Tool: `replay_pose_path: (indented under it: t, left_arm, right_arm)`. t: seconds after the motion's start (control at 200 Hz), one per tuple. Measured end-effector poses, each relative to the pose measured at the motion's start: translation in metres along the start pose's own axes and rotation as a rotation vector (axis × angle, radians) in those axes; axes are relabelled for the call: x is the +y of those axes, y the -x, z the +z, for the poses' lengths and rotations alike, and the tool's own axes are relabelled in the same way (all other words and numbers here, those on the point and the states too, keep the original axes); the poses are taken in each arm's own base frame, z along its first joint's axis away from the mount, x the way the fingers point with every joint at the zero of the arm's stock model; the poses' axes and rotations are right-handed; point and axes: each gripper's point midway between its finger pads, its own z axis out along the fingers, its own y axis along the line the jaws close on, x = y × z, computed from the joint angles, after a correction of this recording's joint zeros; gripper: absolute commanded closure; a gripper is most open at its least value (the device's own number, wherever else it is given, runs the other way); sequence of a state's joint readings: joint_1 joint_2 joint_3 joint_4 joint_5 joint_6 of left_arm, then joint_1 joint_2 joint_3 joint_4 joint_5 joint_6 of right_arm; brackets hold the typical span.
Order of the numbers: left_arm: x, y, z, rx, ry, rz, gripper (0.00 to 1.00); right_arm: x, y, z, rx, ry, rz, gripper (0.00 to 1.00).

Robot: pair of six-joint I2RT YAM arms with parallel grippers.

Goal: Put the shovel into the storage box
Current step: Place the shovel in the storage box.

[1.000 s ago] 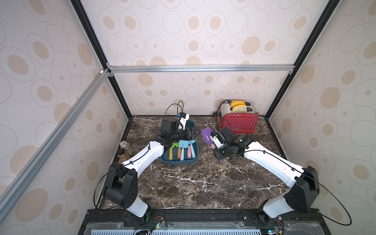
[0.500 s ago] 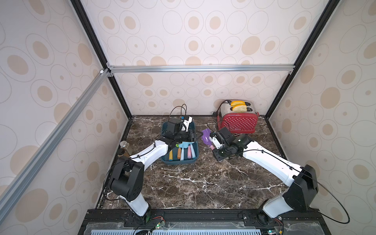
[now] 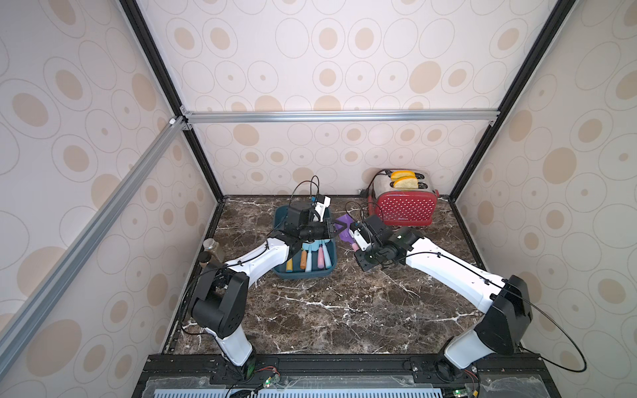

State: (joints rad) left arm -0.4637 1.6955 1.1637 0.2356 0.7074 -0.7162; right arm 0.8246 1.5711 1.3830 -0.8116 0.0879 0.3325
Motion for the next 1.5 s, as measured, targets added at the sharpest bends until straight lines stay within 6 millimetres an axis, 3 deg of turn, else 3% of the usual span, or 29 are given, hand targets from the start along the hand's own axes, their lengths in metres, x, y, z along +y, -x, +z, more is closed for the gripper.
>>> replay_pose_path:
  t: [0.13,0.315,0.376,0.491,0.566,0.636,0.786,0.876,0.981,1.202,1.497]
  left_arm:
    - [0.000,0.000,0.001,-0.001,-0.004,-0.003,0.93]
    - [0.000,0.006,-0.002,-0.002,0.001,0.010,0.92]
    - [0.004,0.009,-0.004,0.000,0.013,0.022,0.89]
    - [0.025,0.028,-0.018,-0.007,0.051,0.027,0.82]
    - [0.043,0.049,-0.033,-0.013,0.086,0.033,0.80]
    - [0.056,0.067,-0.046,-0.007,0.103,0.050,0.80]
    - [0.085,0.093,-0.067,0.021,0.127,0.084,0.80]
    - [0.104,0.091,-0.071,0.057,0.126,0.067,0.80]
    - [0.129,0.080,-0.066,0.113,0.126,0.024,0.80]
    - [0.175,0.042,-0.044,0.225,0.130,-0.084,0.82]
    - [0.192,0.034,-0.034,0.262,0.131,-0.114,0.77]
  right_arm:
    - [-0.001,0.000,0.000,-0.003,-0.021,-0.006,0.74]
    - [0.000,0.000,-0.011,-0.026,-0.078,-0.042,0.63]
    - [0.000,0.002,-0.028,-0.072,-0.086,-0.050,0.61]
    - [-0.010,-0.002,-0.079,-0.215,-0.094,-0.025,0.59]
    - [-0.023,-0.013,-0.110,-0.298,-0.113,0.002,0.58]
    - [-0.034,-0.028,-0.123,-0.328,-0.143,0.025,0.56]
    - [-0.052,-0.069,-0.107,-0.261,-0.218,0.051,0.56]
    - [-0.058,-0.095,-0.085,-0.171,-0.254,0.058,0.56]
    - [-0.063,-0.115,-0.073,-0.113,-0.282,0.076,0.56]
    - [-0.067,-0.127,-0.074,-0.118,-0.292,0.121,0.56]
    - [-0.070,-0.136,-0.068,-0.101,-0.307,0.145,0.56]
